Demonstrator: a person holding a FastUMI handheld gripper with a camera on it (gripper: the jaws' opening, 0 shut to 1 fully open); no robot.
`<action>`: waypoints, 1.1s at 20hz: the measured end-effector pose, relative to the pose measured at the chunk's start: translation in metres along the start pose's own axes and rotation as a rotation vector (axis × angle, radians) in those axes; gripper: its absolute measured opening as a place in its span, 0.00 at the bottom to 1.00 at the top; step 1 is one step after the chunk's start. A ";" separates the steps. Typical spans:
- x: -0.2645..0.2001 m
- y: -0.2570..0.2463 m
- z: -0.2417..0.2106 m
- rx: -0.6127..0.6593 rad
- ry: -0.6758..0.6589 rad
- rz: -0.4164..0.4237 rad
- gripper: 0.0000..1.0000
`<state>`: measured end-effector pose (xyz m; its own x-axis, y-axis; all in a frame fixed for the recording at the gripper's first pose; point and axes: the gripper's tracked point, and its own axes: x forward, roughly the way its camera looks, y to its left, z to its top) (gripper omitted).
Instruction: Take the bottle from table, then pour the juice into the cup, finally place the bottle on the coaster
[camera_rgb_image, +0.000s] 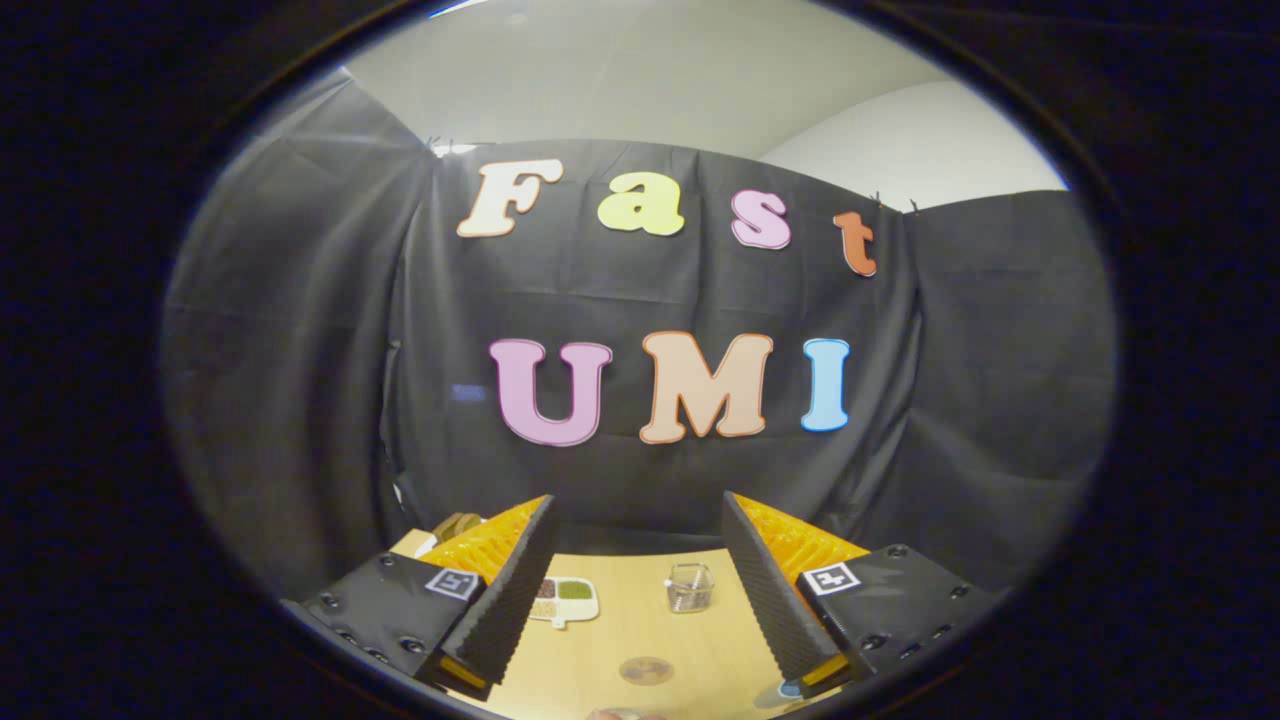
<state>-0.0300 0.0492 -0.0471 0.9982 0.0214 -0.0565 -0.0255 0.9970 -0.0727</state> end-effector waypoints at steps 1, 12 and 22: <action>0.000 0.003 -0.003 -0.024 0.005 0.001 1.00; -0.005 0.008 -0.077 -0.054 0.104 -0.027 1.00; -0.024 0.021 -0.189 -0.089 0.241 -0.056 1.00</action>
<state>-0.0649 0.0551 -0.2354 0.9565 -0.0628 -0.2847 0.0142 0.9854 -0.1694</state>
